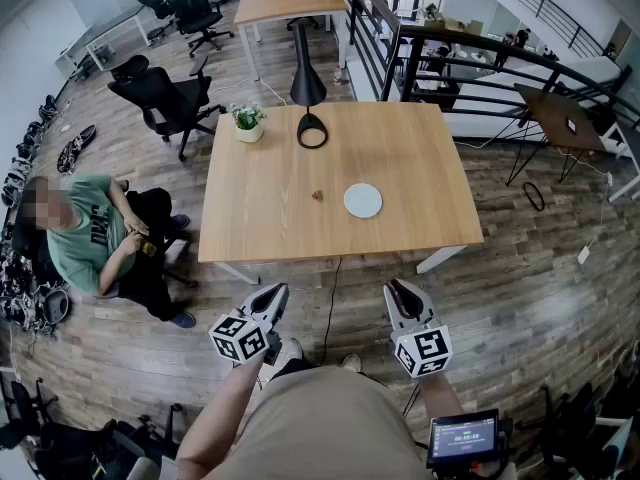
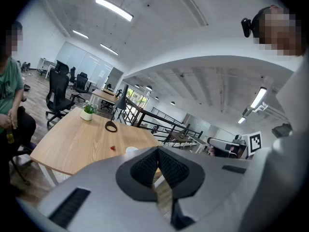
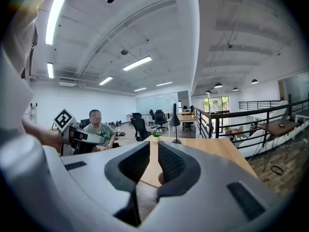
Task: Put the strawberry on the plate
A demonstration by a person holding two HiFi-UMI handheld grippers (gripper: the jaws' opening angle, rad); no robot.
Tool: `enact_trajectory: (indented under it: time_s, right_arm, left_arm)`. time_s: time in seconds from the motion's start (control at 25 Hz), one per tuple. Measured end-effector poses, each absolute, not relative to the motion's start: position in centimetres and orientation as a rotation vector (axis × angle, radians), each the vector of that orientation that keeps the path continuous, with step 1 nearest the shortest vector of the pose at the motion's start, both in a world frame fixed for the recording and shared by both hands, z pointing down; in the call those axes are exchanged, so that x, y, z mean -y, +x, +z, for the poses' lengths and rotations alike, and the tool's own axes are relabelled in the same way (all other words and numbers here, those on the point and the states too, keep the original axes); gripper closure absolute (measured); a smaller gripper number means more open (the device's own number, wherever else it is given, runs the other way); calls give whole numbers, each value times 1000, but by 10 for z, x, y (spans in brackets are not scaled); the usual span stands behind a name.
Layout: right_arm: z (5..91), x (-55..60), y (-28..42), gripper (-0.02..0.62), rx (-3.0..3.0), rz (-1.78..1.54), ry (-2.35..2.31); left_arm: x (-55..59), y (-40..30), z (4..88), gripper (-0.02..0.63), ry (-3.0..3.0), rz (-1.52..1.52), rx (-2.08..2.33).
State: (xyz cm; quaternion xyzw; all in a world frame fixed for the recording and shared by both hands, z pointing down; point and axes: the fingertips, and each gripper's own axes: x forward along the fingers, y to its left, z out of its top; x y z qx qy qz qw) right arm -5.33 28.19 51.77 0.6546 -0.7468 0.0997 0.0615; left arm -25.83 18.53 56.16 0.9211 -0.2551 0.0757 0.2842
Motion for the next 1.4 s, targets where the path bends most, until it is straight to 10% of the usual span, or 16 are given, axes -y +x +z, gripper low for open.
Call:
enact_trajectory:
  time_s: [1.4]
  right_arm:
    - [505, -331, -18, 532, 2317, 354, 2015]
  left_arm:
    - [-236, -193, 558, 601, 2467, 245, 608]
